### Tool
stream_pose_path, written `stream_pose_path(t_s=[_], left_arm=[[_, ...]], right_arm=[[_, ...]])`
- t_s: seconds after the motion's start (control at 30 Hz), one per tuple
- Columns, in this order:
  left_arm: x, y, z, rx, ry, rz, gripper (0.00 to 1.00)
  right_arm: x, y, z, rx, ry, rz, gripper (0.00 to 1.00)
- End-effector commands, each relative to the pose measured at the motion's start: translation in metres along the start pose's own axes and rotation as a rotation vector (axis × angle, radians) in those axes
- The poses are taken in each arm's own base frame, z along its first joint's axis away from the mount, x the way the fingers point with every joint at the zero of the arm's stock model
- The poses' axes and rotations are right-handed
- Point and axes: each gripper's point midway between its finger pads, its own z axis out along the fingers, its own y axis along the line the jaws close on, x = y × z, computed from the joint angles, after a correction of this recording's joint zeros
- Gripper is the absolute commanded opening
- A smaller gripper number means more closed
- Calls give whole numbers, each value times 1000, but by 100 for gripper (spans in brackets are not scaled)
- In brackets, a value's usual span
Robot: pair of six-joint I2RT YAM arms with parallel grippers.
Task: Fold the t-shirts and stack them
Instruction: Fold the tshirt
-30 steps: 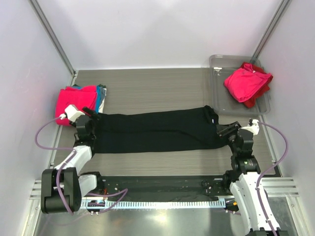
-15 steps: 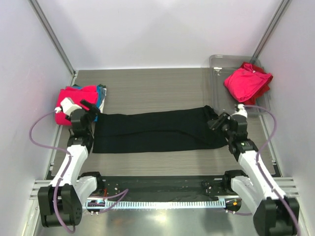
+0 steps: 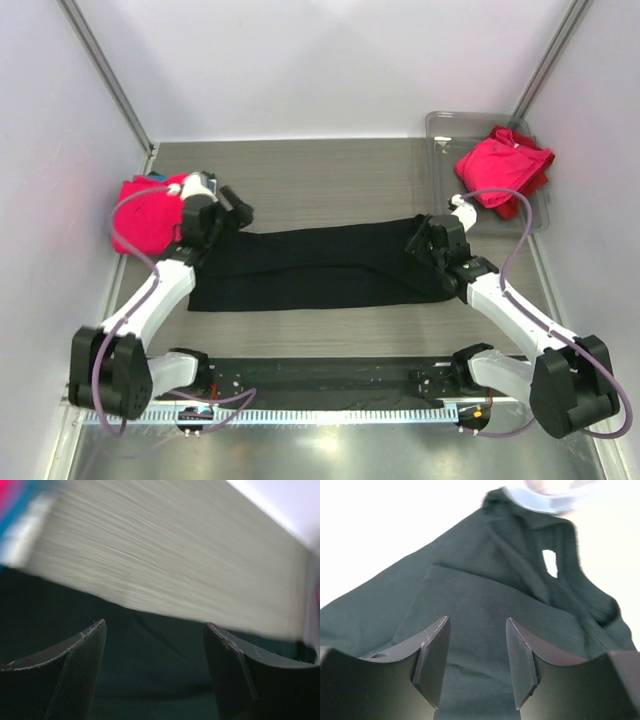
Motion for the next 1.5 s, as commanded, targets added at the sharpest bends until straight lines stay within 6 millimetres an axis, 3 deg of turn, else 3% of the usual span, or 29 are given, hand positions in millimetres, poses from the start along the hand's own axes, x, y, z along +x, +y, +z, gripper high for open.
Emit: stream_pose_path(t_s=[0.0, 0.13, 0.23, 0.33, 0.57, 0.67, 0.8, 0.87, 0.9, 0.93, 0.97, 1.0, 1.03, 1.07, 1.23, 1.27, 1.4, 1.43, 1.47], left_arm=[[25, -49, 5, 148, 142, 118, 78], [70, -57, 29, 134, 352, 194, 77], [95, -57, 38, 140, 466, 194, 75], [113, -57, 42, 142, 524, 194, 74], [162, -28, 42, 59, 665, 168, 72], [177, -15, 36, 35, 704, 161, 71], [197, 2, 22, 10, 751, 160, 71], [201, 9, 17, -16, 755, 148, 71], [208, 16, 12, -26, 761, 126, 71], [209, 14, 9, -12, 757, 110, 72], [211, 16, 6, -12, 757, 97, 72], [218, 23, 0, -19, 766, 81, 72], [221, 24, -3, -22, 766, 58, 72], [219, 23, -6, -13, 753, 47, 72], [239, 35, -42, -24, 743, 60, 72], [237, 27, -44, -8, 732, 50, 72], [257, 32, -74, 0, 742, -4, 71], [258, 31, -79, 8, 735, -14, 72], [262, 28, -86, 14, 727, -17, 72]], right_arm=[[-11, -24, -5, 126, -99, 122, 54], [9, -49, -13, 197, -104, 252, 54], [37, -73, -19, 280, -62, 315, 52], [49, -87, -22, 324, -58, 344, 50], [63, -94, -11, 374, -21, 348, 47], [77, -96, -1, 402, 40, 340, 45], [76, -90, 14, 395, 43, 344, 44], [65, -74, 26, 346, 40, 332, 44], [72, -73, 34, 355, 80, 282, 43], [59, -56, 44, 309, 75, 268, 40], [58, -44, 52, 275, 102, 260, 39], [72, -45, 65, 295, 162, 214, 37], [59, -24, 77, 248, 152, 209, 34], [60, -18, 85, 246, 169, 193, 33], [56, 31, 129, 195, 188, 124, 32], [54, 37, 136, 185, 187, 123, 32], [41, 57, 171, 190, 179, 79, 33], [19, 74, 179, 174, 137, 86, 33], [27, 66, 190, 203, 164, 48, 33]])
